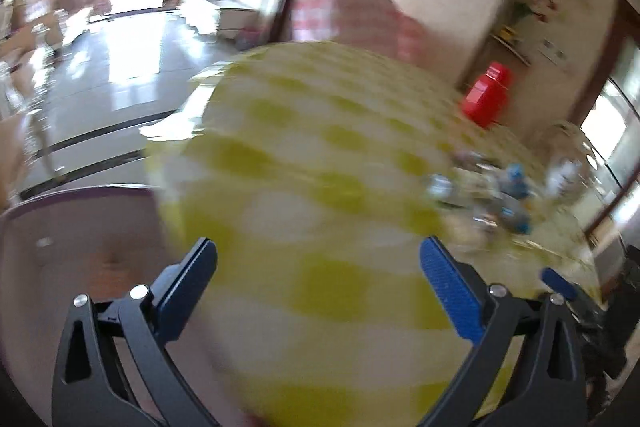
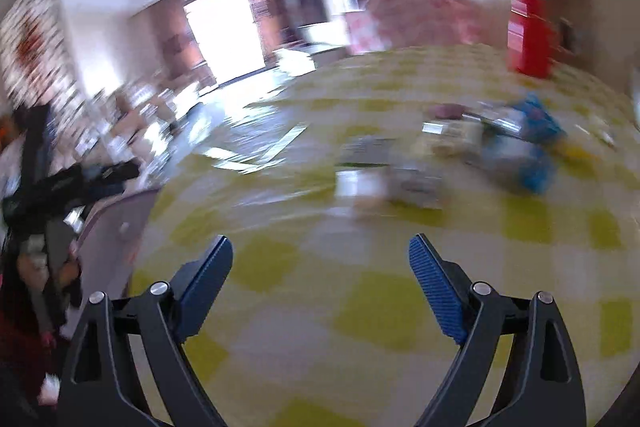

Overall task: Organize snacks
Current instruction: 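Move both open grippers back over the snacks on the table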

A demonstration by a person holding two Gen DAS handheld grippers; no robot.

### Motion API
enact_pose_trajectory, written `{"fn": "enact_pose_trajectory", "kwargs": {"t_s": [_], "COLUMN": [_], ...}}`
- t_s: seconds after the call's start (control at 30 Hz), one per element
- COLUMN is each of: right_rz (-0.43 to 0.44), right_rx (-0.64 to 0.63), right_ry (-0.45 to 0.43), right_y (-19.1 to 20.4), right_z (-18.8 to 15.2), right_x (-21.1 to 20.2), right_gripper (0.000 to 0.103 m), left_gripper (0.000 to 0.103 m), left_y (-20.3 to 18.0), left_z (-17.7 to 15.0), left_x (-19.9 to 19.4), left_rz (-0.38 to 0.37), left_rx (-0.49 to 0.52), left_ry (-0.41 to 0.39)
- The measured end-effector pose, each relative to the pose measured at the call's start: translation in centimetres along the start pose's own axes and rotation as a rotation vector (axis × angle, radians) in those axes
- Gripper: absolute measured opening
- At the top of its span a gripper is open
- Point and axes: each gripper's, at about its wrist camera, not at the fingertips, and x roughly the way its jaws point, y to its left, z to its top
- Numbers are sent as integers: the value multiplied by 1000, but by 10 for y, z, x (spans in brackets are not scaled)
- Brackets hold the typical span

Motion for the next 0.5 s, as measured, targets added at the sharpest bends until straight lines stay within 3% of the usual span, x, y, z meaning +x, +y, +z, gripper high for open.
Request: {"fn": "enact_pose_trajectory", "kwargs": {"t_s": [0.13, 0.23, 0.33, 0.5], "right_rz": [-106, -182, -247, -261], "right_rx": [201, 305, 374, 466], "right_ry": [-9, 12, -11, -56], "right_y": [-62, -100, -128, -152], "right_z": [-3, -12, -18, -25], "right_x": [-8, -12, -21, -36], "right_gripper": [87, 87, 87, 87], "left_gripper": [102, 102, 102, 102], "left_y": [-78, -127, -159, -176], "left_z": [-4, -15, -28, -29], "left_x": [39, 70, 101, 136], "left_rz": [-59, -53, -23, 24], "left_rx": [123, 217, 287, 268], "left_ry": [75, 135, 191, 204]}}
